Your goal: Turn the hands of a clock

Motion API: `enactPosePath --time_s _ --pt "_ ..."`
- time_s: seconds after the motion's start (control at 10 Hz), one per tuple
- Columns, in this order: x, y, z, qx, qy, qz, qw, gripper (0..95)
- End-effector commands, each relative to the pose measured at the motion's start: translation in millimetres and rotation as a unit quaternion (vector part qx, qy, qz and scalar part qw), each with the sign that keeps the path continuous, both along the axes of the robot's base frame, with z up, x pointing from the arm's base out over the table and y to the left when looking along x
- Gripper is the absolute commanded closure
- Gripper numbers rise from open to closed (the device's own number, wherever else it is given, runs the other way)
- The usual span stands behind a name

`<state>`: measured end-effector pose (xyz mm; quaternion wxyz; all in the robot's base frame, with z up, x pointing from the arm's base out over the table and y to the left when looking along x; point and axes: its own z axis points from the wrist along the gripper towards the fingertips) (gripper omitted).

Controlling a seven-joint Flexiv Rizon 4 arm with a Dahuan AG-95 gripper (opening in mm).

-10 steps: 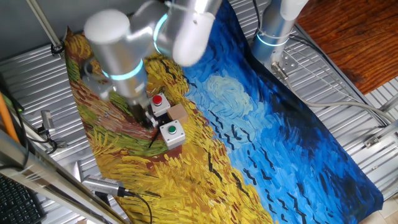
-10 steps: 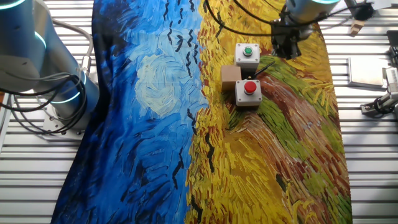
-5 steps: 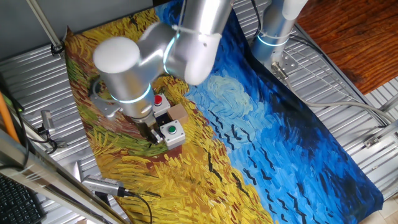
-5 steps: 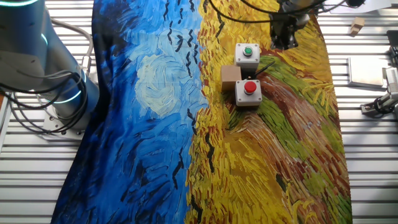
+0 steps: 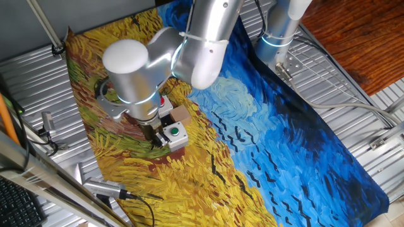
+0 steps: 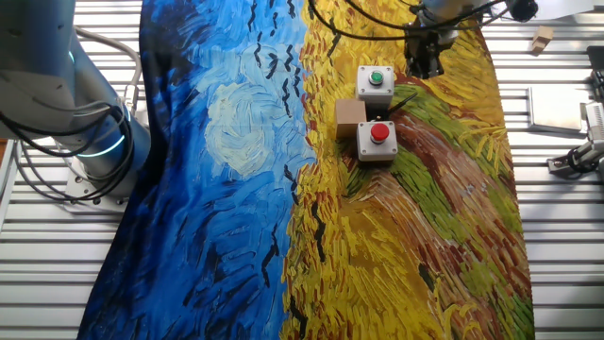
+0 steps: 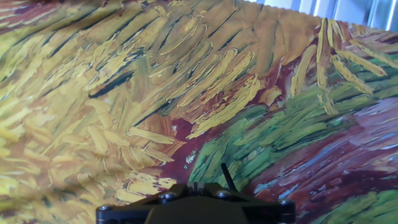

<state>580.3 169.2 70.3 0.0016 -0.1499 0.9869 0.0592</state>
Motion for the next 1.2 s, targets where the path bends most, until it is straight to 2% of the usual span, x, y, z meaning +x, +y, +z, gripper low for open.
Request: enactPosePath --time_s 0.1,0.2,0.3,0.5,0.6,0.8,1.0,1.2 --pt "0.6 0.8 -0.4 0.013 0.003 0.031 0.9994 95.0" --pt "0.6 0.8 -0.4 0.024 0.004 0.039 0.9989 95.0" --pt "0.6 0.8 -0.4 0.026 0.009 0.040 0.9988 95.0" --pt "1.3 4.6 -0.7 0.010 0.019 0.035 0.9992 95.0" --pt "2.9 11.2 -4.9 0.008 0.019 0.030 0.9993 95.0" --pt "7.0 26.9 -22.0 -0.007 0.017 0.027 0.9995 95.0" --pt "9.3 28.6 -38.0 -0.015 0.011 0.029 0.9994 95.0" --pt "9.1 26.8 -44.5 -0.023 0.007 0.030 0.9993 95.0"
